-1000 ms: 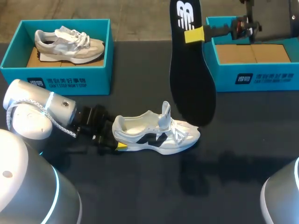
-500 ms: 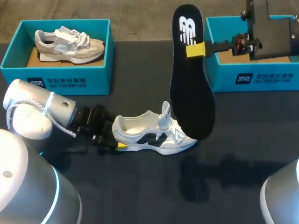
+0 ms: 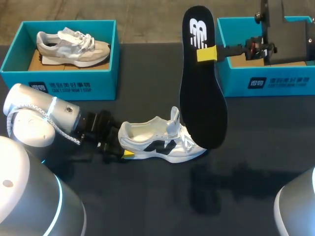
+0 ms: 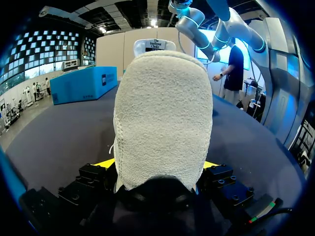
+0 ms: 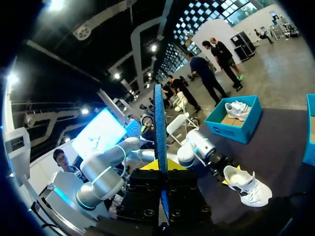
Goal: Take the shoe out of the shoebox, open the shoe tongue, remove and reinsert the insole, then place the shoe into the shoebox
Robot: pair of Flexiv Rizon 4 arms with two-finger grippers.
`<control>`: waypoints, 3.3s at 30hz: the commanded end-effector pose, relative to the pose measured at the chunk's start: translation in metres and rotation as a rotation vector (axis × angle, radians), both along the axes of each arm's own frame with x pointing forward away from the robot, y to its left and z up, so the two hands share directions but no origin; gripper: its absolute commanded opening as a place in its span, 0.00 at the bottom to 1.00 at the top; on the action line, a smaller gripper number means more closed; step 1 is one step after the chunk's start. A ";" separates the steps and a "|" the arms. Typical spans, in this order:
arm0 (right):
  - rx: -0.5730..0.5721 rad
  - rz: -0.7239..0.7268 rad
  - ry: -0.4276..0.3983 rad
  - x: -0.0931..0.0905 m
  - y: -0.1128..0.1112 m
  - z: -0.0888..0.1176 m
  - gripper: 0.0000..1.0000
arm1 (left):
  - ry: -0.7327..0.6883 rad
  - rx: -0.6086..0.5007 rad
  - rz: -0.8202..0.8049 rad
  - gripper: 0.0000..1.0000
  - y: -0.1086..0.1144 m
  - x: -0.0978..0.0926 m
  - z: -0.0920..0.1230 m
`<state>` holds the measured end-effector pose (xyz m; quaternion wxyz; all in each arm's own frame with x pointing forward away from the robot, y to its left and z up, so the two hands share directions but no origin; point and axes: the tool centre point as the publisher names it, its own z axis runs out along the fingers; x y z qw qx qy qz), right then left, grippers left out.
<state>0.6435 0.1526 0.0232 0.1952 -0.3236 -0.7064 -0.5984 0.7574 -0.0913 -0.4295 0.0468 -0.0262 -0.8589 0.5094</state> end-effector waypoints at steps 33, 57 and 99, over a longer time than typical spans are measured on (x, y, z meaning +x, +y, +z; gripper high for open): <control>0.000 0.001 0.000 0.002 0.002 0.000 0.00 | -0.007 0.390 -0.029 1.00 0.051 -0.016 0.054; 0.000 0.001 0.000 0.002 0.002 0.000 0.00 | -0.075 0.897 -0.081 1.00 0.035 -0.017 0.108; 0.000 0.001 0.000 0.002 0.002 0.000 0.00 | -0.133 1.004 -0.035 1.00 0.031 -0.017 0.127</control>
